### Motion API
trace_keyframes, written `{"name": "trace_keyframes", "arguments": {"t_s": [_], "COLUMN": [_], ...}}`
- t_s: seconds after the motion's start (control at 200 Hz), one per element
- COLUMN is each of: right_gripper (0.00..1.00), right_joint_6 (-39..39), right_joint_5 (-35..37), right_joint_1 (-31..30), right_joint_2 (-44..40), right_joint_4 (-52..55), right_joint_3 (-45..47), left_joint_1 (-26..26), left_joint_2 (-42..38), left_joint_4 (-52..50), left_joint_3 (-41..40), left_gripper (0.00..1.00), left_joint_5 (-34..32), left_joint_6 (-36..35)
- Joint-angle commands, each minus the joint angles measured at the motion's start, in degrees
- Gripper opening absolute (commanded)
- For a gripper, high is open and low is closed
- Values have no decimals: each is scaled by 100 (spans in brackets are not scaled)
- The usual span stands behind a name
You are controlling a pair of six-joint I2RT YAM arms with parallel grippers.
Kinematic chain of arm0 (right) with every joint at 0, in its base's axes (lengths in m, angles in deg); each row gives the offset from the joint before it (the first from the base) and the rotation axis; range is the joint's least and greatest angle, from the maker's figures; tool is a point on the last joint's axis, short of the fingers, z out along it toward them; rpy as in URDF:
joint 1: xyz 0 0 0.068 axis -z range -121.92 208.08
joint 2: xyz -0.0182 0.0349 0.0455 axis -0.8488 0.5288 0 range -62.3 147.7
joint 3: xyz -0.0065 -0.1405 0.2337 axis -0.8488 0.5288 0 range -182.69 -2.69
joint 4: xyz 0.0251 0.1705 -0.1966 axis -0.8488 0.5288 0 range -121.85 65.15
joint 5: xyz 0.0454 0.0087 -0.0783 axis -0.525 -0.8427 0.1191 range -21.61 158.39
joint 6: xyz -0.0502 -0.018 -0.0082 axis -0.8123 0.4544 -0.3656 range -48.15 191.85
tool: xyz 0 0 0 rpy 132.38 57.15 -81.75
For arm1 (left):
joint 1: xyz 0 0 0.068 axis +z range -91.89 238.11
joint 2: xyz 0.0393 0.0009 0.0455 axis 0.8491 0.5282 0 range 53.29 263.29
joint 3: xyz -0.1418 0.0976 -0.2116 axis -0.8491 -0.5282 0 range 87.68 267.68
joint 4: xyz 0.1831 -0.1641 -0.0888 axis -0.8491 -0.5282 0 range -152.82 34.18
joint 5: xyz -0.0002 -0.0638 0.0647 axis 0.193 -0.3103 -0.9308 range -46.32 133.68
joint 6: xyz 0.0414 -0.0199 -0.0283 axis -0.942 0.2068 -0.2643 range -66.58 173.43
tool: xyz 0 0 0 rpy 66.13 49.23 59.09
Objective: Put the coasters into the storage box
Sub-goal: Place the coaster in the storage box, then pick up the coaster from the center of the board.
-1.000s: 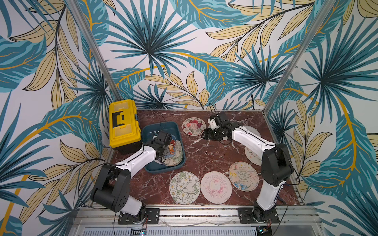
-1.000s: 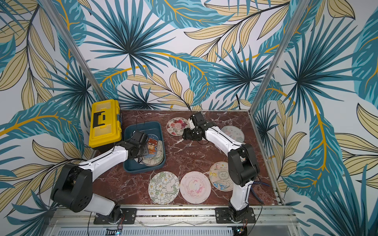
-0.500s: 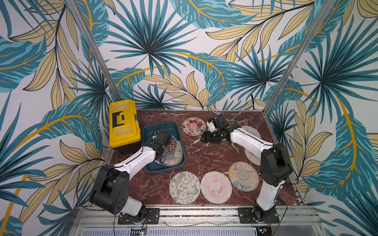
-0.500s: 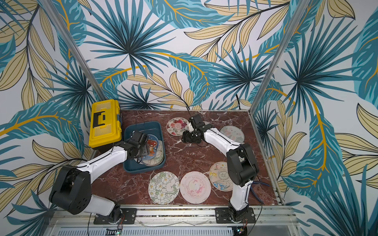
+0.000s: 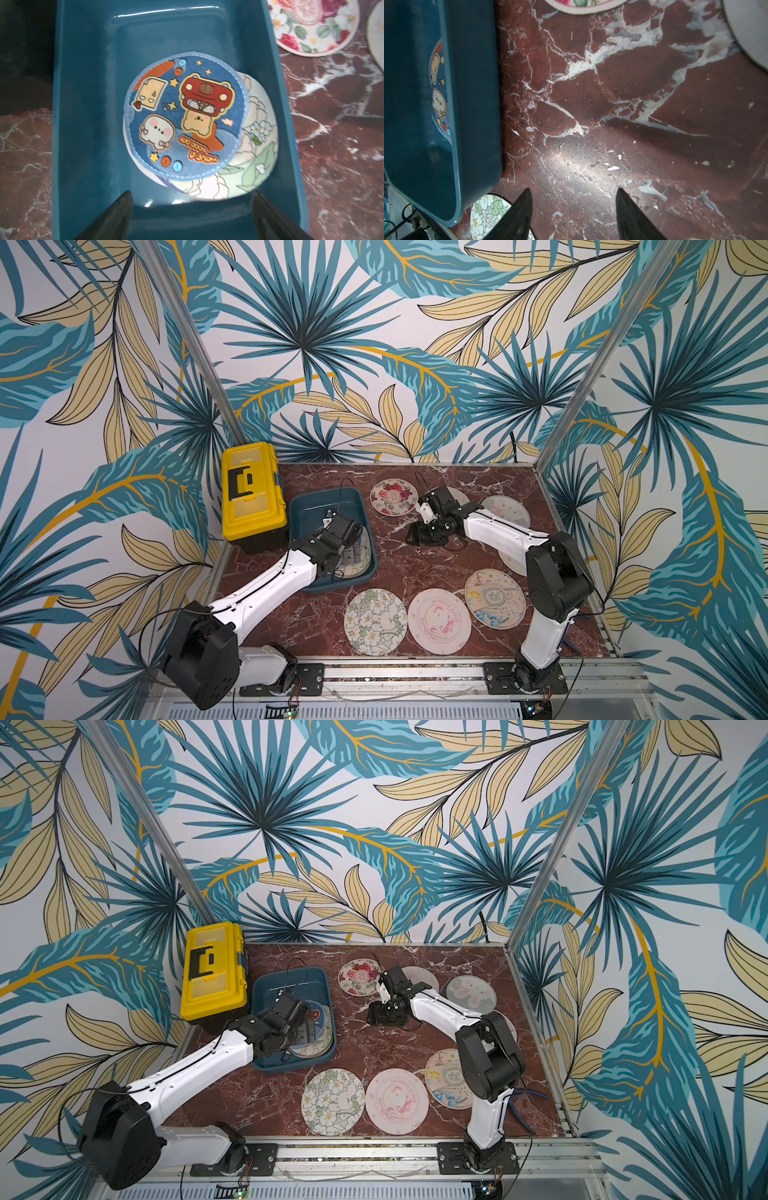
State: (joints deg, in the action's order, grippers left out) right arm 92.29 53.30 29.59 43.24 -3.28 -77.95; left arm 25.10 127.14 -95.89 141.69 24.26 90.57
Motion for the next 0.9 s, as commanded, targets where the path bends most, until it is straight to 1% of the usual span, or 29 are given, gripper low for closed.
{"name": "trace_keyframes", "arguments": {"t_s": [0.0,0.115,0.27,0.501,0.591,0.701,0.891], "right_gripper": [64,64,64,64,64,64,64], "right_joint_6": [-98,-67,-93,77,169,268,342], "right_joint_5": [-84,-122,-119,-74,30,7,50], "right_joint_1": [-142,-295,-566,-975,-1119,-1249,-1454], "right_joint_2": [-294,-413,-540,-675,-727,-815,-828], "right_joint_4": [-56,-122,-160,-441,-600,-842,-932], "right_joint_3": [258,506,767,1255,1461,1705,1918], "left_joint_1": [-282,-610,-1207,-2164,-2509,-2810,-3041], "left_joint_2": [-408,-702,-906,-678,-463,-256,-142], "left_joint_4": [-365,-444,-588,-659,-659,-651,-640], "left_joint_3": [-134,-383,-681,-1022,-1017,-1054,-1297], "left_gripper": [90,90,90,90,90,90,90], "left_joint_5": [244,425,398,231,140,45,2], "left_joint_6": [328,600,1029,1550,1547,1617,1767]}}
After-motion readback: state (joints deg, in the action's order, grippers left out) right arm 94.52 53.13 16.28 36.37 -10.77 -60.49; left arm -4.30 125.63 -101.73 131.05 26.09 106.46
